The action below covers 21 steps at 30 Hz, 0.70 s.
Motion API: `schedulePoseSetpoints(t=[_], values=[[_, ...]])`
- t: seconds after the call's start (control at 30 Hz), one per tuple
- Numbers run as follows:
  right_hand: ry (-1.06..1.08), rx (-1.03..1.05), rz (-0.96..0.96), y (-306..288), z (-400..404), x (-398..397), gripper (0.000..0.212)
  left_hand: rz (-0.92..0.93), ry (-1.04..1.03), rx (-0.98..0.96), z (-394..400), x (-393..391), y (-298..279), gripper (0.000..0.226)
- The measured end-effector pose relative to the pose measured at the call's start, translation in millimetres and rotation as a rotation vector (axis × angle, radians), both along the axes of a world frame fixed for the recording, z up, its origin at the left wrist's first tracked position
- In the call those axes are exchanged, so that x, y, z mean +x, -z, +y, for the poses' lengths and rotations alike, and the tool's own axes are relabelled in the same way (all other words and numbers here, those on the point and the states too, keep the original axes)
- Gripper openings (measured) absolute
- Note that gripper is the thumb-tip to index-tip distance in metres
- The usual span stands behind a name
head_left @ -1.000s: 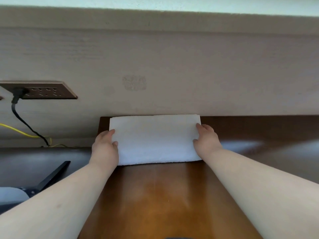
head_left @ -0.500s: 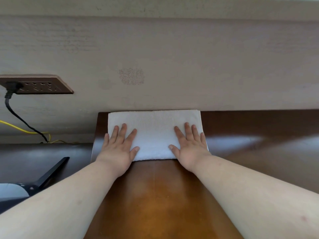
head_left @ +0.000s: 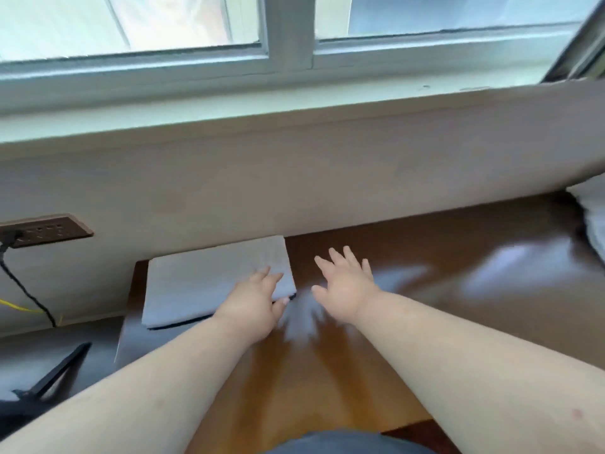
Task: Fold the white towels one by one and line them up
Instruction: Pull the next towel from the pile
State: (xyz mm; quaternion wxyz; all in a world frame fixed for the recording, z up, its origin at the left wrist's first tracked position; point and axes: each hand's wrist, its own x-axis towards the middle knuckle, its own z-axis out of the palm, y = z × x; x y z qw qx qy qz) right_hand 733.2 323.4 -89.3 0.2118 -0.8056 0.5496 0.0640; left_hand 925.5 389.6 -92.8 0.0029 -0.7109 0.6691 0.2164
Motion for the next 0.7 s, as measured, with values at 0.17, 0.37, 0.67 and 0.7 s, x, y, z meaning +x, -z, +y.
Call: schedulePoseSetpoints(t=[0.17,0.37,0.67,0.7], values=[[0.171,-0.046,-0.051,-47.6,19.7,-174.7,0.069,0.063,0.000,-0.050,-12.1,-135.4,-51.4,0.063],[0.295,-0.137,0.048,-98.9,39.0,-377.3,0.081,-0.084,0.136,-0.089,-22.5,-323.8,-77.9,0.080],[0.482,-0.118,0.150,-108.1,59.2,-567.2,0.091,-0.138,0.303,-0.096,-43.3,-484.8,-84.8,0.084],[0.511,-0.102,0.158,-104.1,56.4,-582.6,0.092,-0.133,0.311,-0.094,-50.1,-496.0,-80.2,0.084]])
